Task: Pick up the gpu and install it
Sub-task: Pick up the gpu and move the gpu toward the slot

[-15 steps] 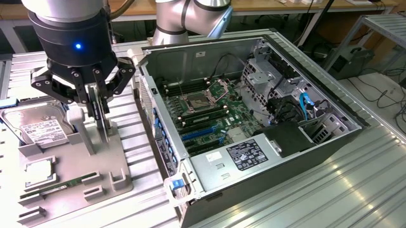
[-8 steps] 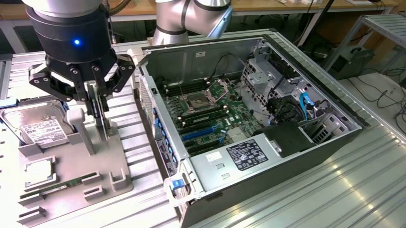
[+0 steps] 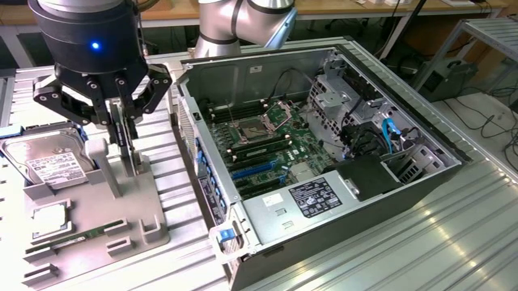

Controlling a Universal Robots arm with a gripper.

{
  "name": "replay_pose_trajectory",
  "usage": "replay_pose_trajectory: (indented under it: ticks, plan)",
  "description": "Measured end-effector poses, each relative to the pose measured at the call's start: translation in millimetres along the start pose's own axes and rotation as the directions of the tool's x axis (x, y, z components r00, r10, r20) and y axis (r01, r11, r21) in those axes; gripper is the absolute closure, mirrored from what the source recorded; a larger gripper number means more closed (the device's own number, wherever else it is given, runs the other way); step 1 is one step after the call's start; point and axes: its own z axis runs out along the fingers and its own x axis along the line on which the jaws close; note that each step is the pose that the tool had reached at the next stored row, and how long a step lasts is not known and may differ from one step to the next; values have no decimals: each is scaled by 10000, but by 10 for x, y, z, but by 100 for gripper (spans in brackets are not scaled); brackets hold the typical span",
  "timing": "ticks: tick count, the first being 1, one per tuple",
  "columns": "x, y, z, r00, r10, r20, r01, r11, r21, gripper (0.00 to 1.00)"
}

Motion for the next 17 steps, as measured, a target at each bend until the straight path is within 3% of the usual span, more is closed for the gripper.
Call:
replay_pose_trajectory:
  ticks: [17]
  plan:
    - [3, 6, -144, 10000, 1, -6, -1, 10000, 0, 72]
